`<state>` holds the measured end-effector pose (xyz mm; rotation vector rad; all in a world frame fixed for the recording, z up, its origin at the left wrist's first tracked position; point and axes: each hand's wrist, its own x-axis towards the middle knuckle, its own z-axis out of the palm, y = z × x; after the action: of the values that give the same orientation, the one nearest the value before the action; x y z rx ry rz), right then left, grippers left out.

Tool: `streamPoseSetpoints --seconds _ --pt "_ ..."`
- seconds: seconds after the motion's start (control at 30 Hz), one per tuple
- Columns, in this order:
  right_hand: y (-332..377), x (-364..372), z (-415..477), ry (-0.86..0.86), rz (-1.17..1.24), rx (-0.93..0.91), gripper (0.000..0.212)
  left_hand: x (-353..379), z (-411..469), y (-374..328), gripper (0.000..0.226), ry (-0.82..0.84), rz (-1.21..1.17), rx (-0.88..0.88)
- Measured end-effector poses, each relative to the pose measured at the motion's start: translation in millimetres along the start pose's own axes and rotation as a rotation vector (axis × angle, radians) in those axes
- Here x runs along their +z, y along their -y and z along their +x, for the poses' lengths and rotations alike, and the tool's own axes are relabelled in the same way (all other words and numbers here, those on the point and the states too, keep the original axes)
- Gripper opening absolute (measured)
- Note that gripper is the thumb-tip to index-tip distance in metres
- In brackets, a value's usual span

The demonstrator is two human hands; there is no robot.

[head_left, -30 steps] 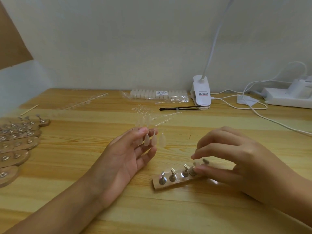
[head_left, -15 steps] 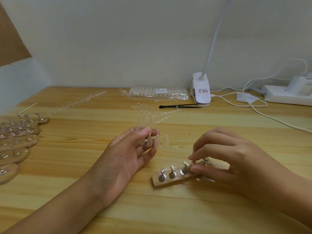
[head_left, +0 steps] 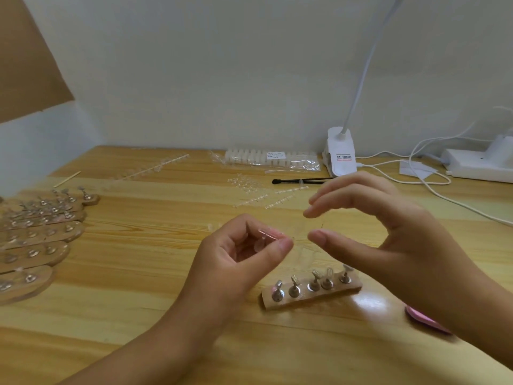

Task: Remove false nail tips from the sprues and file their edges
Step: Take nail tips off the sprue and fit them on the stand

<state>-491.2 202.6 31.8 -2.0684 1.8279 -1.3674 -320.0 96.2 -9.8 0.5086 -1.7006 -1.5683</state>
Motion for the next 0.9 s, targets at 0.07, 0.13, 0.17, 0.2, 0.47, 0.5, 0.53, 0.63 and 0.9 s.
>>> streamPoseSetpoints --seconds 0.07,0.13,0.17,0.2,0.47,0.5,0.53,0.63,0.9 --pt "2.5 5.0 1.6 -0.011 0.004 0.0 0.012 2.1 -2.0 0.3 0.014 0.017 0.026 0.014" --pt "3.0 6.7 -0.4 -0.019 -0.035 -0.024 0.008 2.7 -3.8 2.0 0.016 0.018 0.052 0.017" --pt "2.5 6.9 -2.4 -0.03 -0.096 -0.068 0.009 2.9 -4.7 2.7 0.016 0.015 0.06 0.014" --pt "1.5 7.0 -4.5 -0.044 -0.183 -0.131 0.011 3.4 -5.5 3.2 0.017 0.013 0.064 0.01" --pt "-8.8 9.2 -14.7 -0.096 -0.471 -0.42 0.019 5.8 -7.4 3.3 0.021 0.009 0.043 -0.032" --pt "-8.9 10.4 -15.0 -0.089 -0.5 -0.449 0.02 6.0 -7.4 3.2 0.021 0.008 0.043 -0.034" --pt "-9.0 11.7 -15.4 -0.078 -0.51 -0.459 0.019 6.0 -7.8 3.0 0.021 0.007 0.044 -0.034" --pt "-3.8 11.3 -16.0 -0.03 -0.29 -0.307 0.011 5.4 -8.9 1.5 0.015 0.019 0.079 0.026" --pt "3.8 -8.8 -2.1 0.014 0.693 0.34 0.014 4.4 -11.6 -11.4 0.005 0.114 0.065 0.244"
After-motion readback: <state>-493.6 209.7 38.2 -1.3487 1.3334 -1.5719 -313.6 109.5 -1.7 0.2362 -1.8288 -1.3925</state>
